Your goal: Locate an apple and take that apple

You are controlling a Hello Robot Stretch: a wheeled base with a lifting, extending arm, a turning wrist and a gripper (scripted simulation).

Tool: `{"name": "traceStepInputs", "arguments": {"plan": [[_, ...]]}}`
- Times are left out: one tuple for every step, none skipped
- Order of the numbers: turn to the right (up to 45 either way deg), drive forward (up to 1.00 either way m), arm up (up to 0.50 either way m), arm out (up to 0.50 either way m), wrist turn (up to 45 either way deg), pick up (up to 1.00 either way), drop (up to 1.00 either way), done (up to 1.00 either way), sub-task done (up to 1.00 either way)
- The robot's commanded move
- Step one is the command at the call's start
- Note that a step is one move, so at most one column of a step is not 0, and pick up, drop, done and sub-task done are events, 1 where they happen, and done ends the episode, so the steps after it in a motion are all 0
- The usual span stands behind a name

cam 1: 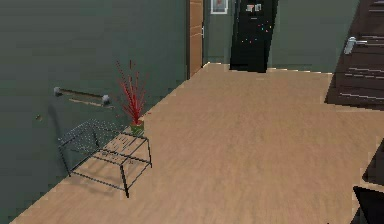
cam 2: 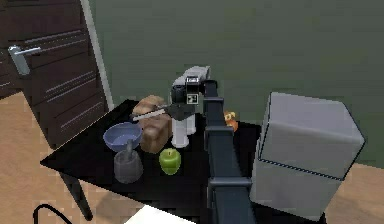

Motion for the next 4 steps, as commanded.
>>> {"name": "traceStepInputs", "arguments": {"plan": [[0.0,0.0,0.0,0.0,21.0,0.0,0.0,0.0,0.0],[0.0,0.0,-0.3,0.0,0.0,0.0,0.0,0.0,0.0],[0.0,0.0,0.0,0.0,0.0,1.0,0.0,0.0,0.0],[0.0,0.0,0.1,0.0,0.0,0.0,0.0,0.0,0.0]]}}
